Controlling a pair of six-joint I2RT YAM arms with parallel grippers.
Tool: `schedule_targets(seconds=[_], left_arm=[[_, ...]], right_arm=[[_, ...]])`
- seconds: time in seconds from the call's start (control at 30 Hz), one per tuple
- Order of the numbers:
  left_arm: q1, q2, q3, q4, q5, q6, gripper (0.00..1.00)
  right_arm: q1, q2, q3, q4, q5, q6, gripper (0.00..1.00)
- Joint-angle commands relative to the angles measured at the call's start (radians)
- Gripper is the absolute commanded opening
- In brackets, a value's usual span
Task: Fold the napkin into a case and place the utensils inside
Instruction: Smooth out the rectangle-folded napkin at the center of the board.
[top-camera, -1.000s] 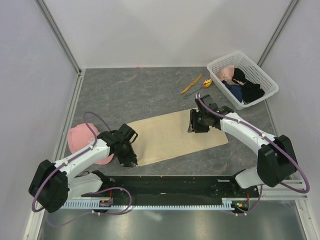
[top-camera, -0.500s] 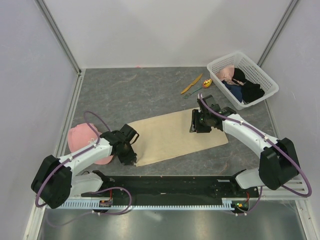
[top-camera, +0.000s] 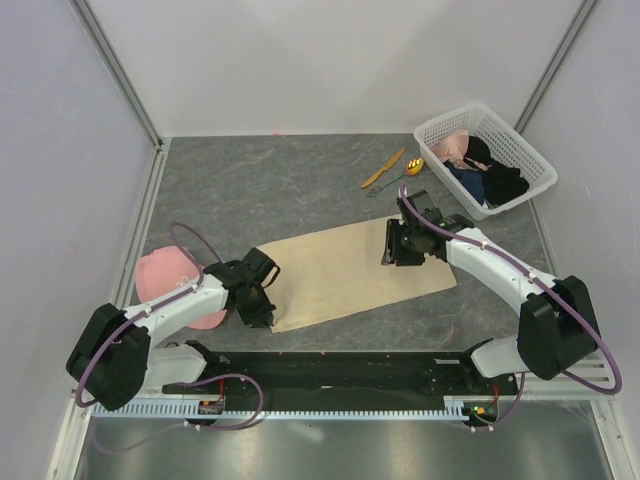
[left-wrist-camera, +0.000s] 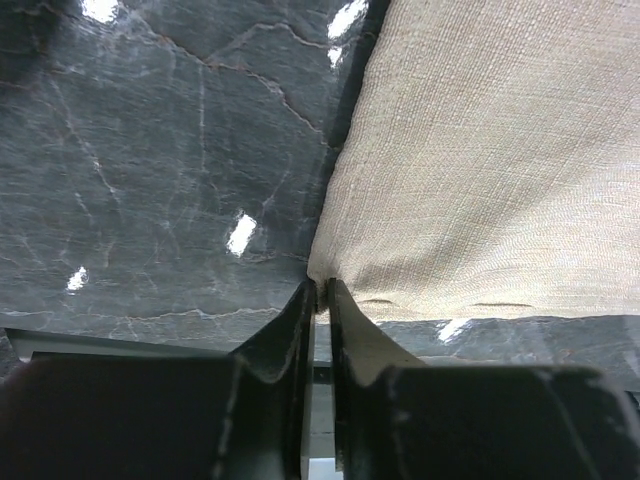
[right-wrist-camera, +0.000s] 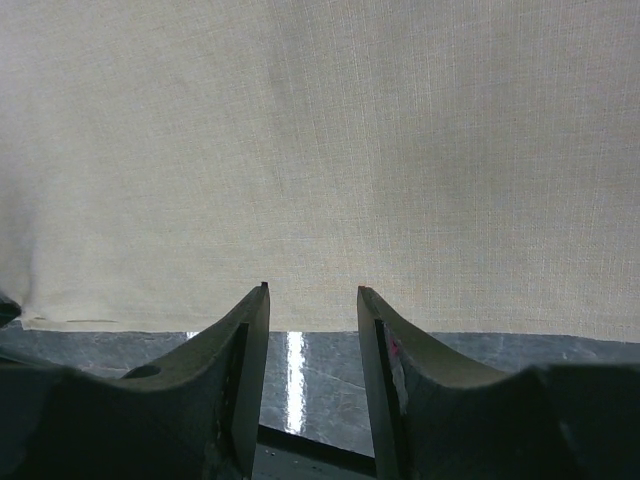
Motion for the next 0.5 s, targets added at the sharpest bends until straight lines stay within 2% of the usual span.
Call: schedule_targets(seconds=[0.0, 0.13, 0.47], left_arm=[[-0.003, -0.051, 0.008, -0.024, -0.043, -0.039, 0.10], [-0.003, -0.106, 0.048, -0.067, -0.004, -0.024, 0.02], [-0.034, -0.109, 0.060, -0.084, 0.106, -0.067, 0.02]], right_arm=[[-0.015, -0.024, -0.015, -0.017, 0.008, -0.014, 0.48], [-0.027, -0.032, -0.023, -0.018, 0.008, -0.015, 0.48], [-0.039, -0.015, -0.010, -0.018, -0.003, -0.012, 0.48]])
